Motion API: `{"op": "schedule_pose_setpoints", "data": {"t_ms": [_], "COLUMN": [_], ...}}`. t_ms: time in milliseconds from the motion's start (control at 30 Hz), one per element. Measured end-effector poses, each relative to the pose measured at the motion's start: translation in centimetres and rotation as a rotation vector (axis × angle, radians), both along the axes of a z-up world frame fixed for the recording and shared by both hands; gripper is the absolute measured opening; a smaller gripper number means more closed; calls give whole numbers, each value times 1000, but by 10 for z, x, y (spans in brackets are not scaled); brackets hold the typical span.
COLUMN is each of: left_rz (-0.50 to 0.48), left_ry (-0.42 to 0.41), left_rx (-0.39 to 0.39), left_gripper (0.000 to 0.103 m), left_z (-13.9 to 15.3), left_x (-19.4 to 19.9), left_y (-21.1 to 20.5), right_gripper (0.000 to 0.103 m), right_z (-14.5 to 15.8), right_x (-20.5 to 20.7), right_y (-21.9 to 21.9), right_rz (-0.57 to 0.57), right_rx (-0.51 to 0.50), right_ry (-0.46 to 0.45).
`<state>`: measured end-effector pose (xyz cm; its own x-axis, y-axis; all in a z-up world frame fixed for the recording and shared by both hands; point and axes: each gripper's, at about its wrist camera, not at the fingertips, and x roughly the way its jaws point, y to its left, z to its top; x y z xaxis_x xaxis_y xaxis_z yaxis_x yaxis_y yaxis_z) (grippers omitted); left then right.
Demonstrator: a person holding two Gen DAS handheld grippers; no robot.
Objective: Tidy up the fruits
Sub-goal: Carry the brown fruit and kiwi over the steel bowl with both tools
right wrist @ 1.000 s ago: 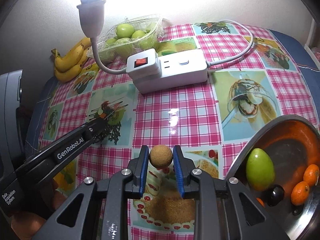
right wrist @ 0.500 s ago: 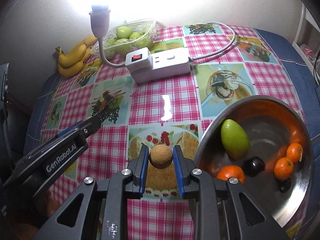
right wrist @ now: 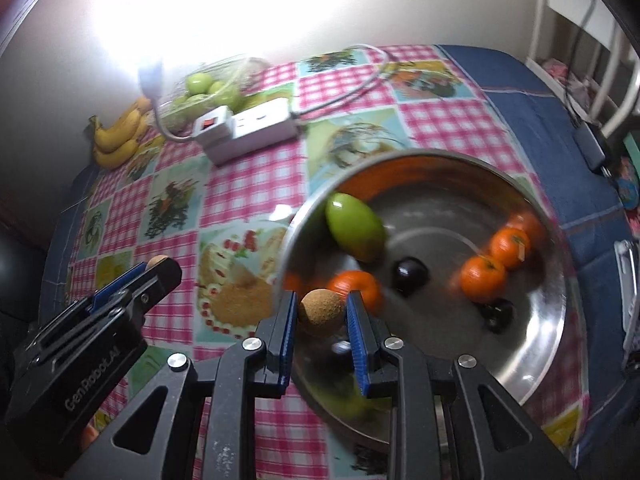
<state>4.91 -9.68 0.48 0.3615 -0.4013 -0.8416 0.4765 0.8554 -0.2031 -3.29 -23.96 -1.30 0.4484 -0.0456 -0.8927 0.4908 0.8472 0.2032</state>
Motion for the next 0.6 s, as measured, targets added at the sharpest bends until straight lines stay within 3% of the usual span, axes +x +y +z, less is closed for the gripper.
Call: {"op": "schedule_pose_setpoints", "data": {"t_ms": [367,600], "left_rz": [-160,-181], "left_ry": [45,95], "left_rx": [-4,37], "left_gripper": [29,29], "left_z": [-9,-30], "left_x": [-39,-42], "left_y": [-52,-65], "right_gripper": [26,27], "right_z": [-18,-35], "right_x": [-42,-46], "right_y": [-38,-45], "right_rz": [-112,-133], "right_rx": [20,51], "right_ry": [65,113]}}
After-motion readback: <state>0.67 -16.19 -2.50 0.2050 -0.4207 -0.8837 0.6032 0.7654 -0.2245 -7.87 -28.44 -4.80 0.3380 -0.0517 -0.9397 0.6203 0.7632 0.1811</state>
